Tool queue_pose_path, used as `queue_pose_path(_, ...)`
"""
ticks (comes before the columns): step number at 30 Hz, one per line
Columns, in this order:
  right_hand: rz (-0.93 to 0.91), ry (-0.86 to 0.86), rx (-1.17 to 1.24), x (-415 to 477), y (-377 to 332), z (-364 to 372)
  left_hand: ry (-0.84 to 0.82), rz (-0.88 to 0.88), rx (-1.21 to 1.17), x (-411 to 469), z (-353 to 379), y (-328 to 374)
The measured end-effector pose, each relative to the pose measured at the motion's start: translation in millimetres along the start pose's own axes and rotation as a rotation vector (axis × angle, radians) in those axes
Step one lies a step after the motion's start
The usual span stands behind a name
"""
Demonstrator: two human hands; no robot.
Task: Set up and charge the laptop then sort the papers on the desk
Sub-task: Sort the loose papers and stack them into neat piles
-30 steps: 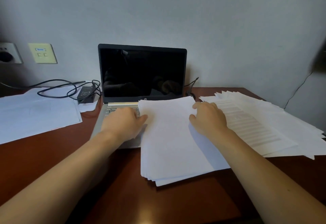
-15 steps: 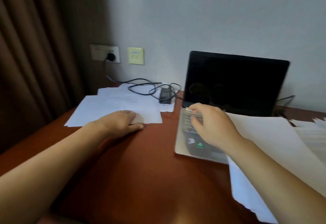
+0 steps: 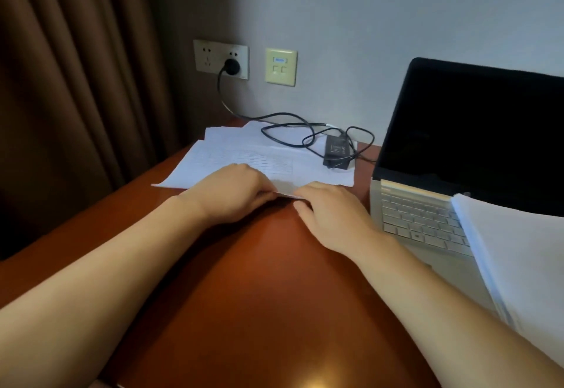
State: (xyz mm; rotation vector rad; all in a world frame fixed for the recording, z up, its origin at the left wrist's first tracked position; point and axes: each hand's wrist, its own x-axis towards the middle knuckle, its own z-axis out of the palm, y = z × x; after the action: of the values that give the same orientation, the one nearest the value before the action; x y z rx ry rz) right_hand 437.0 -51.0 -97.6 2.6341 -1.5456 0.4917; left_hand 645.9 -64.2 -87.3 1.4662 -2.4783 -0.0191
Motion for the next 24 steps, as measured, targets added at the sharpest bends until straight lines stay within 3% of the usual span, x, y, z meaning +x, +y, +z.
queue_pose_path(6,-0.027,0.044,0.009,-2.8,-2.8,1.4,0.102,-0.022,0.013,1.7,-1.2,-5.8)
queue_pose_path(9,0.007,0.061,-0.012,-1.6,-3.3,0.9,0.202,0.08,0.012,1.6,0.8,-5.3)
queue_pose_path(15,0.18,0.158,-0.009,-0.6,3.4,-1.9,0.479,0.167,0.27,-4.9,-3.8,1.5)
queue_pose_path(20,0.237,0.22,-0.015,-1.0,1.1,-7.1,0.292,0.216,0.212,-7.3,3.3,-7.9)
queue_pose_path(24,0.1,0.236,0.077,-1.9,-5.5,-8.6,0.253,0.136,0.109,-6.6,3.8,-14.8)
